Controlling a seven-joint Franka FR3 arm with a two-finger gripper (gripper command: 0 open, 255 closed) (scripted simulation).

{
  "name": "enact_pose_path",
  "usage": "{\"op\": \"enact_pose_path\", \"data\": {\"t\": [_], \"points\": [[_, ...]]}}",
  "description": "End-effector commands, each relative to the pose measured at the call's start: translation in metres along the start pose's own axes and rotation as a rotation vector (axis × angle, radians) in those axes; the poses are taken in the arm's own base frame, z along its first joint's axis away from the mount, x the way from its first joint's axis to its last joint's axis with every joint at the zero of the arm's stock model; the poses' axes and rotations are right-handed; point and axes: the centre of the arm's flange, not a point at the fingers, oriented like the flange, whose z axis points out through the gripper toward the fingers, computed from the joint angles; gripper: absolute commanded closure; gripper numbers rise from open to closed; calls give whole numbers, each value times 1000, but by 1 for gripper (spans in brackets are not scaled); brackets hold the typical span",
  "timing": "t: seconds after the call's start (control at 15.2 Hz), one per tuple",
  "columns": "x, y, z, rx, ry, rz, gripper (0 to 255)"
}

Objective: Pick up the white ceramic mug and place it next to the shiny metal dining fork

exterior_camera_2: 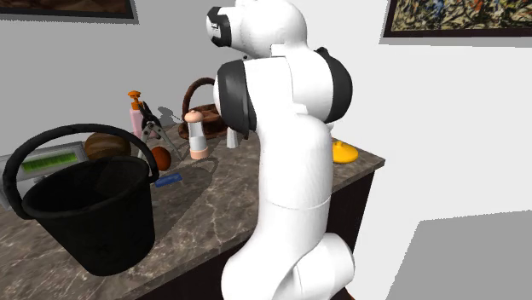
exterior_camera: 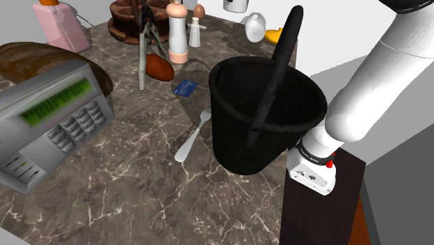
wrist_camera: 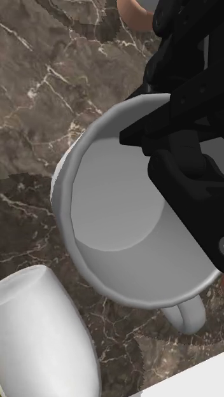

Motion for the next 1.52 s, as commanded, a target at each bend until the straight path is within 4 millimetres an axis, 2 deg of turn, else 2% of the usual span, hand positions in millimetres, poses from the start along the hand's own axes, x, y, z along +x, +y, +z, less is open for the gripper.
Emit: {"op": "enact_pose_path", "data": {"t": [0.0,1.45], "points": [[-15,-22,-3,-1,0,2,255],[-134,-287,-13,-1,0,2,255]]}}
